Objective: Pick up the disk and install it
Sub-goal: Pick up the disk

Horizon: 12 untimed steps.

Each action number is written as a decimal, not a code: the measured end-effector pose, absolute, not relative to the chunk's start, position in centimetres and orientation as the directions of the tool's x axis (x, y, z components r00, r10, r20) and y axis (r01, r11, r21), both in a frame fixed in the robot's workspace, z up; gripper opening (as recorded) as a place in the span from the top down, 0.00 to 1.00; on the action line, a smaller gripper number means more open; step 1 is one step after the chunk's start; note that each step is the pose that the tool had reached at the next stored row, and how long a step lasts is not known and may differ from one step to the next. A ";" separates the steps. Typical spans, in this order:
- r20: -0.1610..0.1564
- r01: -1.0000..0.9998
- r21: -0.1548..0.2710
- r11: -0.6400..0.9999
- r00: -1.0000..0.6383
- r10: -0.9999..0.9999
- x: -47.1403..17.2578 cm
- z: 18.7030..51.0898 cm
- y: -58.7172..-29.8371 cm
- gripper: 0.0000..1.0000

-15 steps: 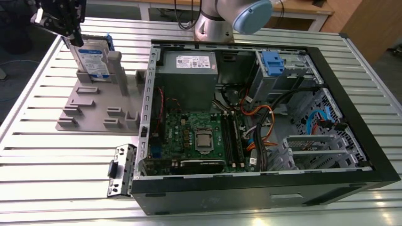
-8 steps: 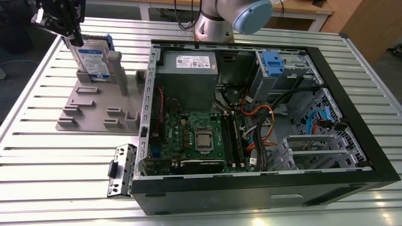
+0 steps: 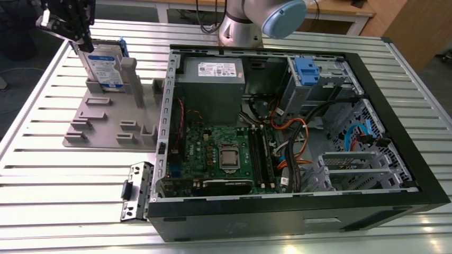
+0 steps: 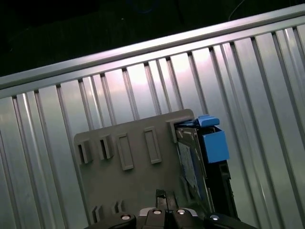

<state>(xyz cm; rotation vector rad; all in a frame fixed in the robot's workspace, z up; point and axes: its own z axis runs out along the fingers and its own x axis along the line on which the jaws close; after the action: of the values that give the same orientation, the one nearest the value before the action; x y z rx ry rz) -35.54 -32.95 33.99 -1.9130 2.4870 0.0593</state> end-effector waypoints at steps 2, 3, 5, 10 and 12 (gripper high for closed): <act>-0.026 -0.968 0.028 0.248 -0.248 -0.968 -35.5 34.0 -33.0 0.90; -0.026 -0.970 0.028 0.243 -0.244 -0.969 -35.5 34.0 -33.0 0.90; -0.026 -0.972 0.028 0.235 -0.235 -0.972 -35.5 34.0 -33.0 0.90; -0.026 -0.977 0.028 0.210 -0.211 -0.977 -35.5 34.0 -33.0 0.90; -0.026 -0.980 0.028 0.199 -0.199 -0.980 -35.5 34.0 -33.0 0.90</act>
<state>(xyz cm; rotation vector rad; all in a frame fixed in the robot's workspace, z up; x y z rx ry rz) -35.54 -32.95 33.99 -1.9862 2.4305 0.0594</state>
